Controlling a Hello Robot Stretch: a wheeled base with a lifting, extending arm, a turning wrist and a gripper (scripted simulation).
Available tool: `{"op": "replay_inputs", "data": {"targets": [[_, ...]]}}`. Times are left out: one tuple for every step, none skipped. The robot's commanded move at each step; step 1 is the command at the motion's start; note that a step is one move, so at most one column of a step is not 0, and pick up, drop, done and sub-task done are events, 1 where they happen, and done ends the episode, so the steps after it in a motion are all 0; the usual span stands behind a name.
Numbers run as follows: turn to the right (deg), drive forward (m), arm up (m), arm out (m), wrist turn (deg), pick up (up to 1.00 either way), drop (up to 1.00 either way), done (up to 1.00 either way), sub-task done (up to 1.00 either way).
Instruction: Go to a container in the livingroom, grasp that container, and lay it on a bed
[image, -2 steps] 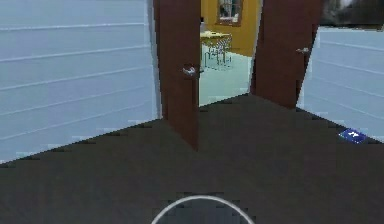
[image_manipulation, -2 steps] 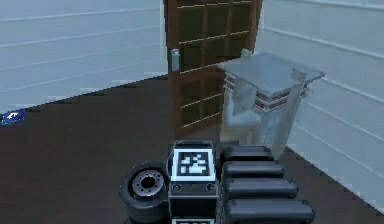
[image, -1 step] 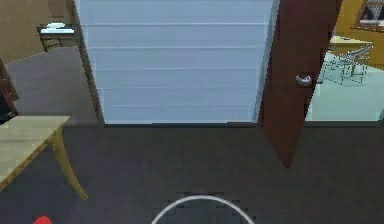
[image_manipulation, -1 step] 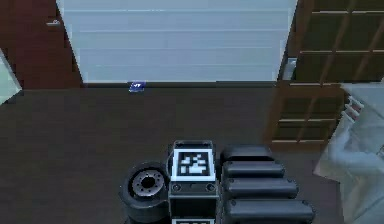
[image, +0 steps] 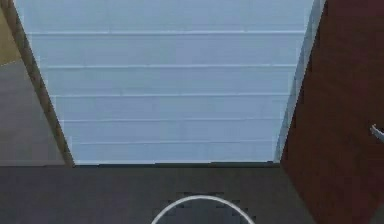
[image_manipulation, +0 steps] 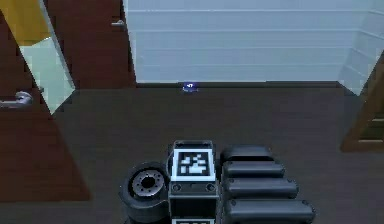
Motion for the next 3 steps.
{"op": "replay_inputs", "data": {"targets": [[-33.0,0.00,0.00,0.00,0.0,0.00,0.00,0.00,0.00],[0.0,1.00,0.00,0.00,0.0,0.00,0.00,0.00,0.00],[-6.0,0.00,0.00,0.00,0.0,0.00,0.00,0.00,0.00]]}}
